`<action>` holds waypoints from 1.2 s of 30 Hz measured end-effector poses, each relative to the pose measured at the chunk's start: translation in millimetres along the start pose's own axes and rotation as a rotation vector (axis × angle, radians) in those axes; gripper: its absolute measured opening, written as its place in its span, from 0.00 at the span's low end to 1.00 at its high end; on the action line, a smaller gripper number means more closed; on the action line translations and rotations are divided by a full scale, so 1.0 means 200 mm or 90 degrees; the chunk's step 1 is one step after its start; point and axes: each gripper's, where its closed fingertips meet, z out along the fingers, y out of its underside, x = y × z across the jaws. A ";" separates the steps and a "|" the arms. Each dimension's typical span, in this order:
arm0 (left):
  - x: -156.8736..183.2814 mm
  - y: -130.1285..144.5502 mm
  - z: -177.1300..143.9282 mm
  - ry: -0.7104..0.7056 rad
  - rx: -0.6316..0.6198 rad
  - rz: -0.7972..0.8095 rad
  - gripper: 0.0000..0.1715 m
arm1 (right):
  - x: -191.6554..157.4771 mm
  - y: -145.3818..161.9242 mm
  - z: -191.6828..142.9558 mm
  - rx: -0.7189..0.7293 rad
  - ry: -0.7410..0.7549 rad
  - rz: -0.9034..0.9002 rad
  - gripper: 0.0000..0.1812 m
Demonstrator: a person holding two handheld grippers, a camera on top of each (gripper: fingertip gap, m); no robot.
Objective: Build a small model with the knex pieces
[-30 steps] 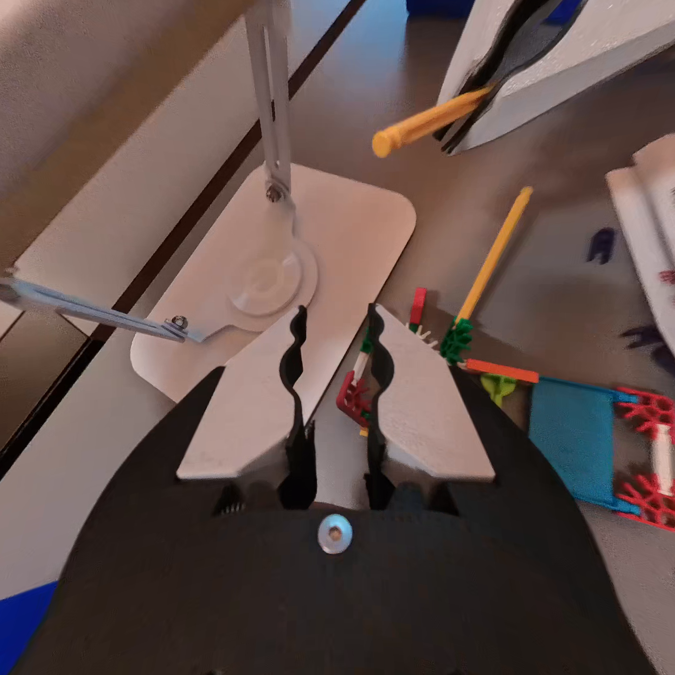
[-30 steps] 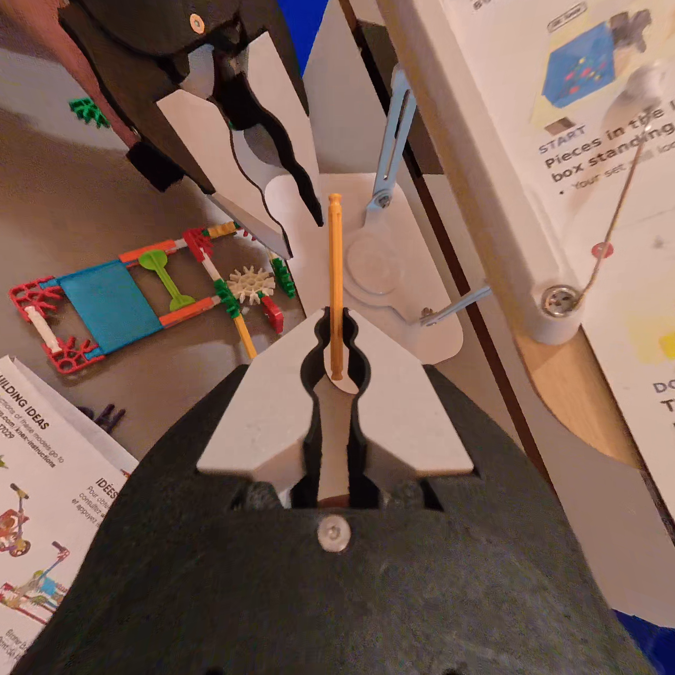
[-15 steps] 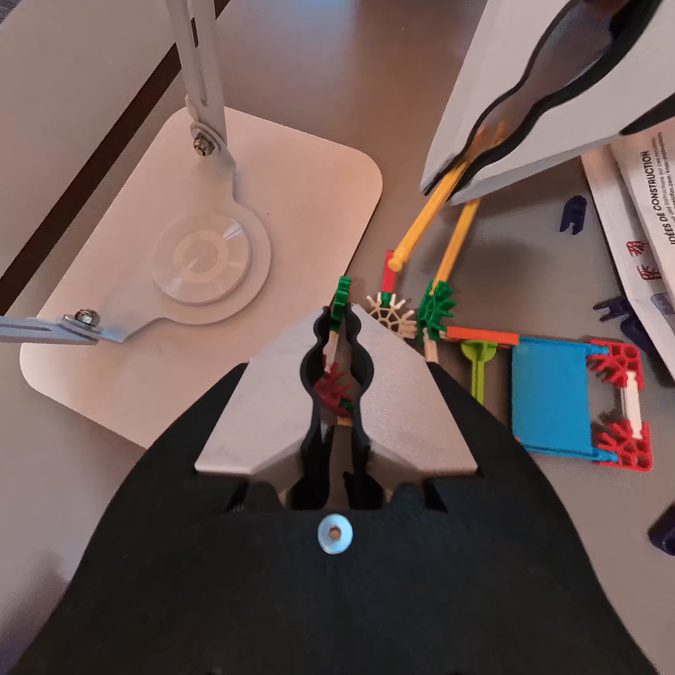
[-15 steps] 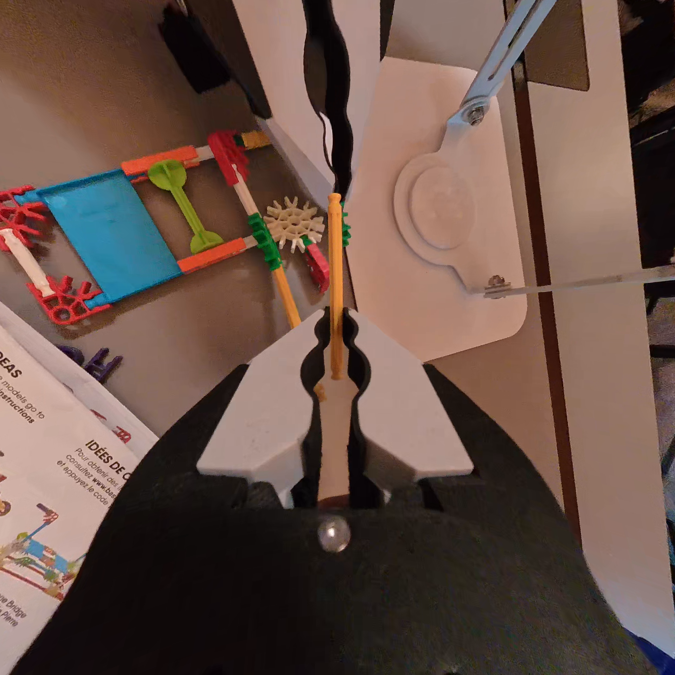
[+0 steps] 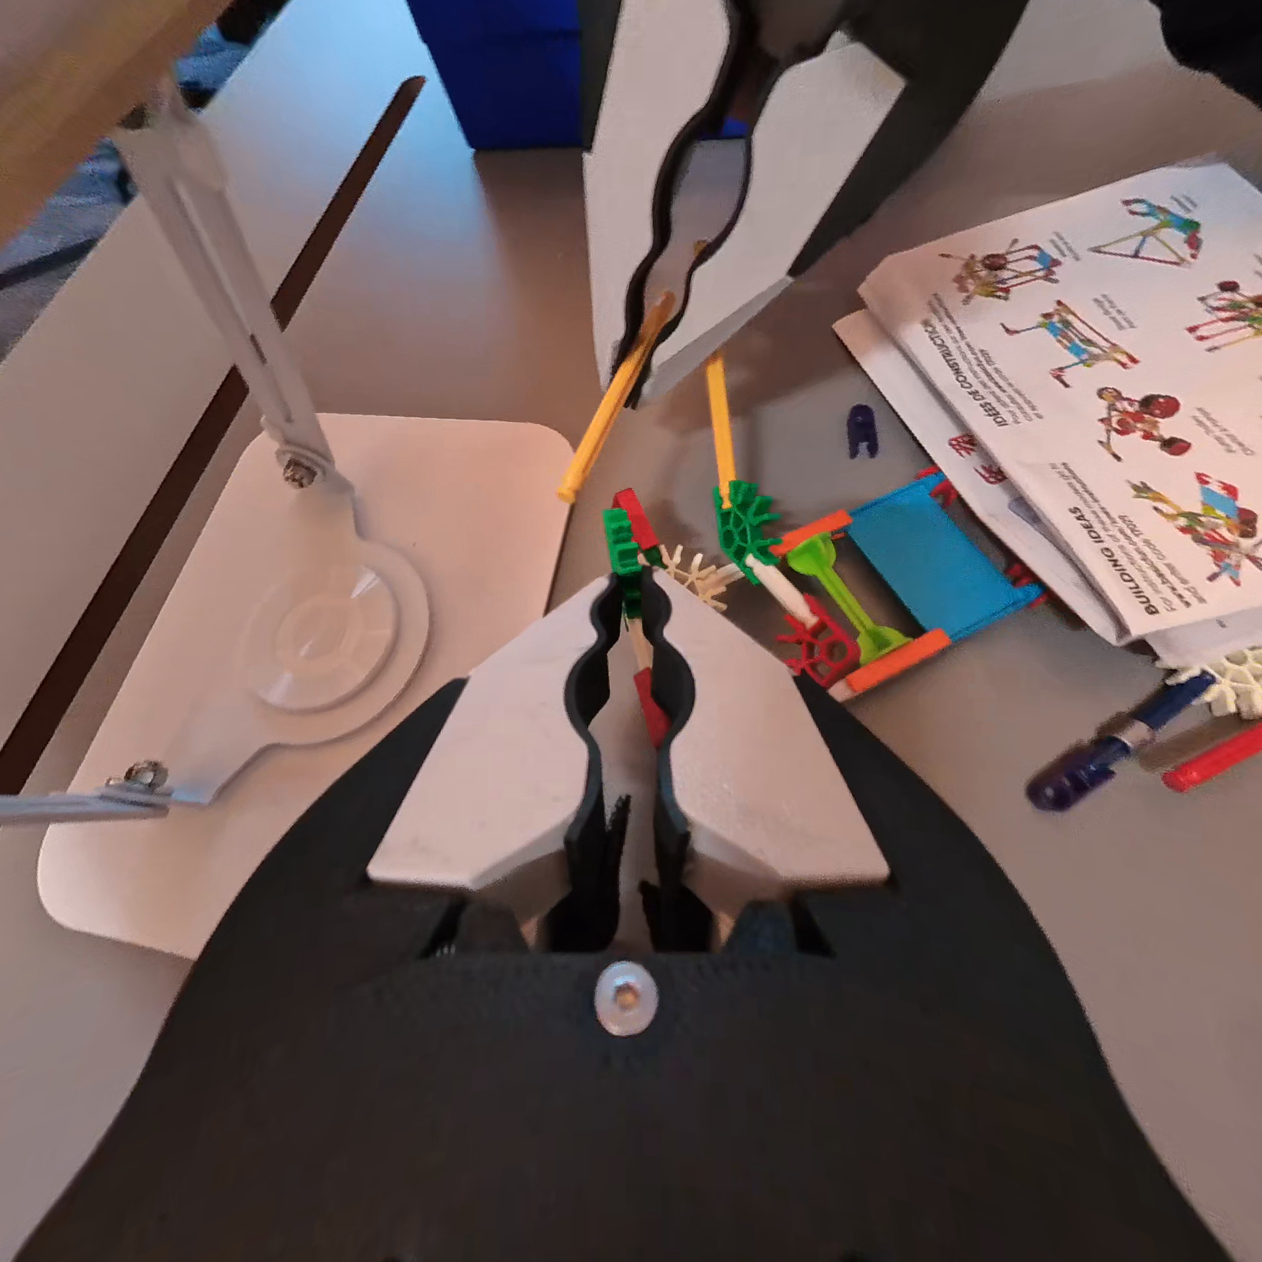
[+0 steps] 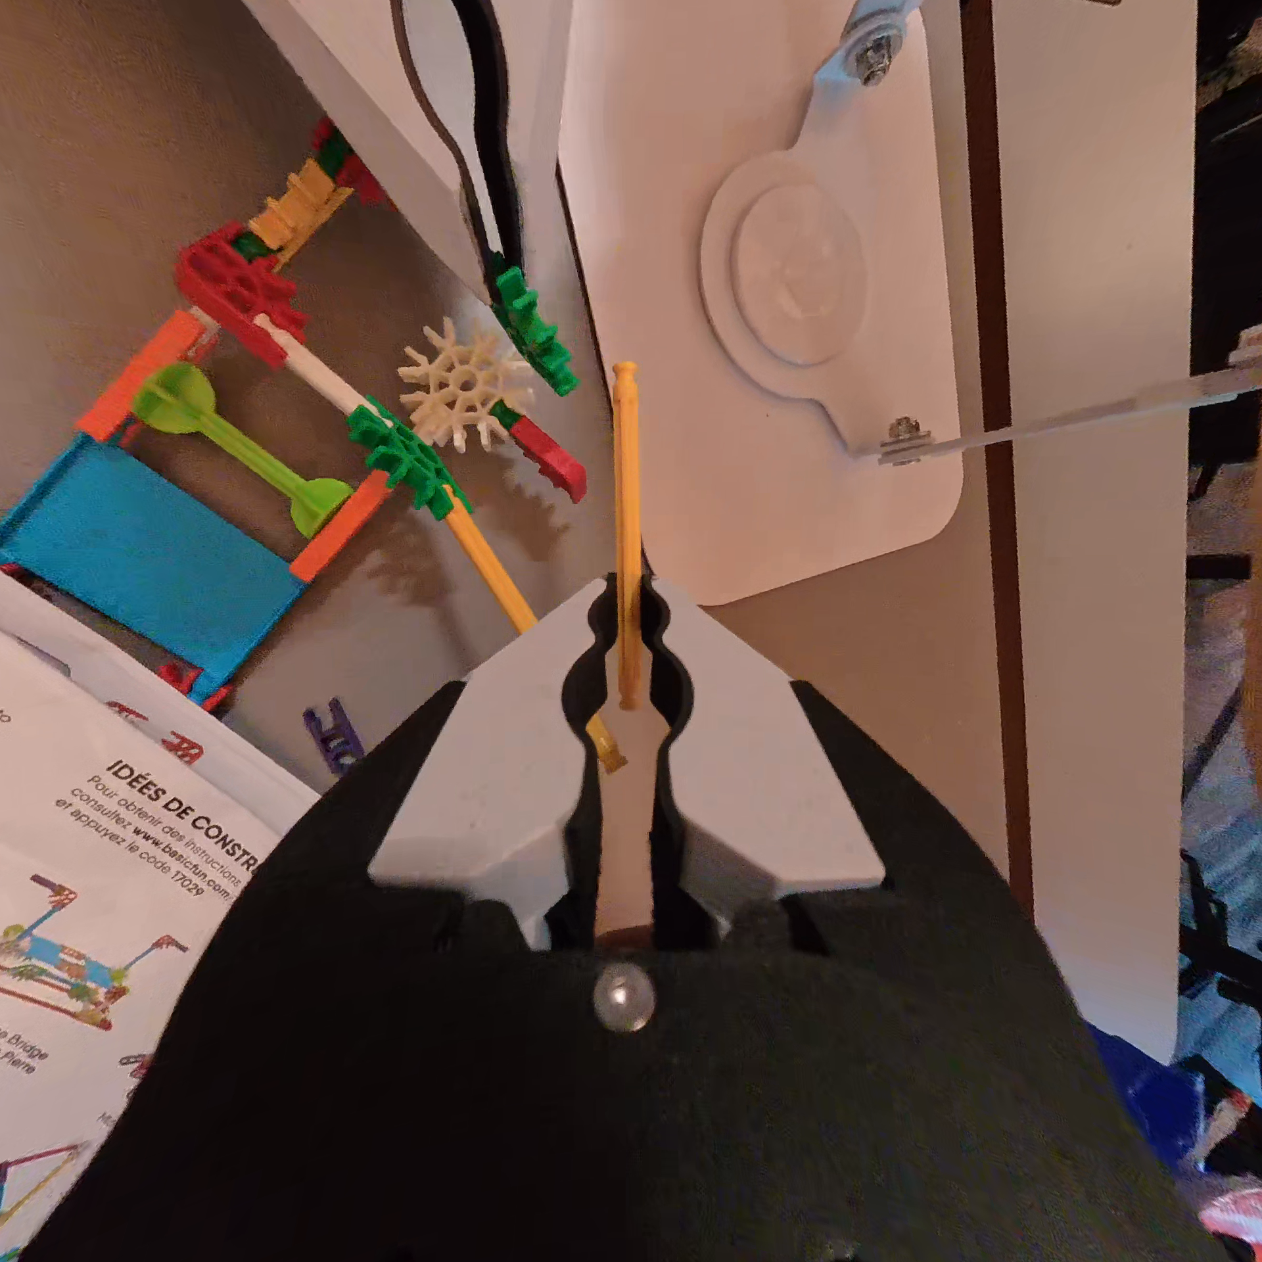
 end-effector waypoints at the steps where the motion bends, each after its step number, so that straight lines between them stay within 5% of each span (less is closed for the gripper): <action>1: 0.01 0.00 0.01 0.004 -0.001 0.011 0.01 | 0.00 0.01 0.00 -0.015 0.010 -0.017 0.01; 10: -0.05 0.06 0.04 -0.025 -0.044 -0.029 0.03 | -0.09 0.05 0.01 -0.052 -0.047 -0.031 0.01; 15: -0.06 0.10 0.08 -0.036 -0.089 -0.052 0.14 | -0.10 0.05 0.00 -0.041 -0.061 -0.015 0.02; 19: -0.06 0.12 0.11 -0.026 -0.103 -0.043 0.02 | -0.09 0.07 0.00 -0.042 -0.060 -0.010 0.01; 28: -0.12 0.08 0.08 -0.017 -0.099 -0.007 0.02 | -0.05 0.11 0.01 -0.061 -0.041 0.013 0.01; 36: -0.12 0.08 0.10 0.001 -0.110 0.010 0.03 | -0.20 0.11 0.05 -0.065 -0.137 0.017 0.02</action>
